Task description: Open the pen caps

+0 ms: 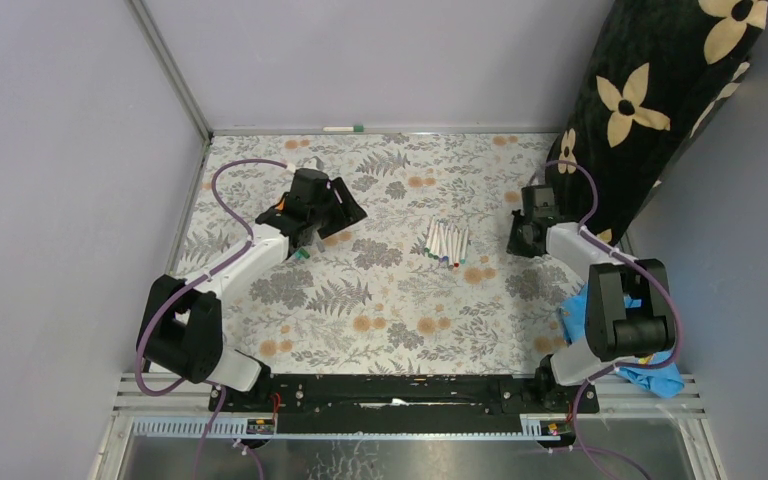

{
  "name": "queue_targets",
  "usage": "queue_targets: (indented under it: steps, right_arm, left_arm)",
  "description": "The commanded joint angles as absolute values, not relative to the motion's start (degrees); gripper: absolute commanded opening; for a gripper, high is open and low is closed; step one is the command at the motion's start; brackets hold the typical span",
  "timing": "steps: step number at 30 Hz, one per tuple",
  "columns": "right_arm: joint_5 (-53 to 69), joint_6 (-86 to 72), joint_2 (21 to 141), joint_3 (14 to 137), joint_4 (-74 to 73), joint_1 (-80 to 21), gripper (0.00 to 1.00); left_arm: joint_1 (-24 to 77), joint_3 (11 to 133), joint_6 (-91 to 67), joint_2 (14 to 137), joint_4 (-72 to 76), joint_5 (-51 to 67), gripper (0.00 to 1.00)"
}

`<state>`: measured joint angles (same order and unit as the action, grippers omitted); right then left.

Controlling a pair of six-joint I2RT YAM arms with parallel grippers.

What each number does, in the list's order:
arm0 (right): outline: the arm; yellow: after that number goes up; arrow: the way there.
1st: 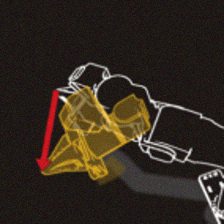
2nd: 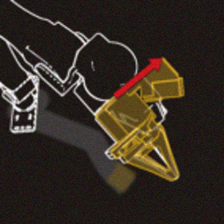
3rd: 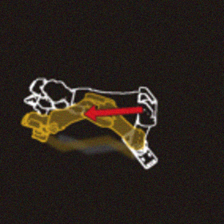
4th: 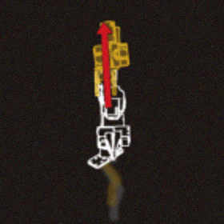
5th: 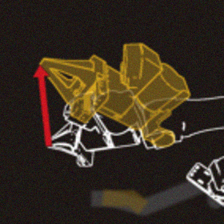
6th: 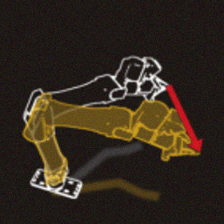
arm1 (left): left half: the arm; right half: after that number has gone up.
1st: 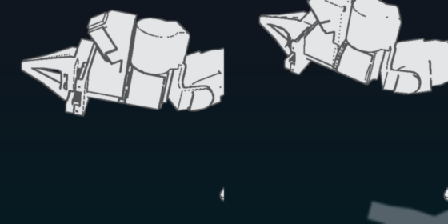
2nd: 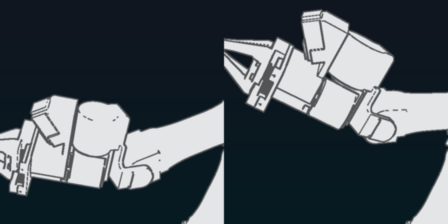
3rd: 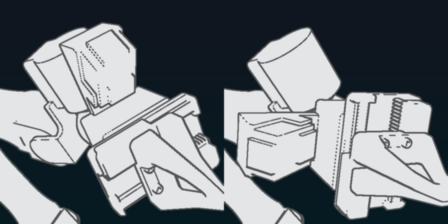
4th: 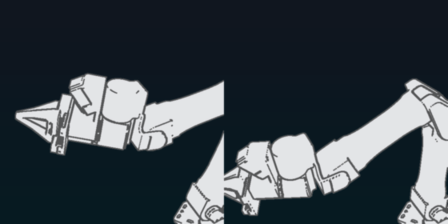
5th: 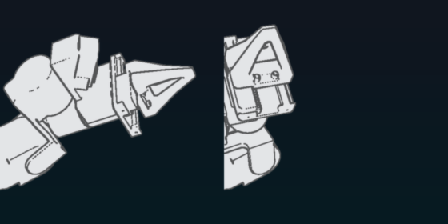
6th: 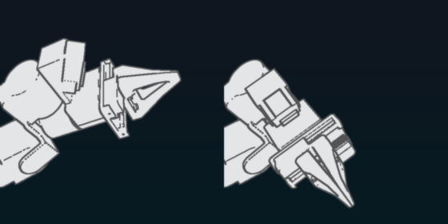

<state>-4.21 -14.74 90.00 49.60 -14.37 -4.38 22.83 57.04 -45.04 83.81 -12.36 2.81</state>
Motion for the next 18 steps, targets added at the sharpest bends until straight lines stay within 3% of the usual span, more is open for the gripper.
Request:
queue_targets:
  steps: [1,18]
  right_arm:
    - [-0.21,-13.38,84.55,52.89,-16.31,-10.71,0.0]
    - [10.89,-19.77,88.04,65.23,-12.73,-34.02,0.0]
  left_arm:
    - [22.83,57.06,-46.55,83.41,-6.64,7.6,0.7]
    - [22.32,55.65,-57.02,89.23,7.4,24.07,0.74]
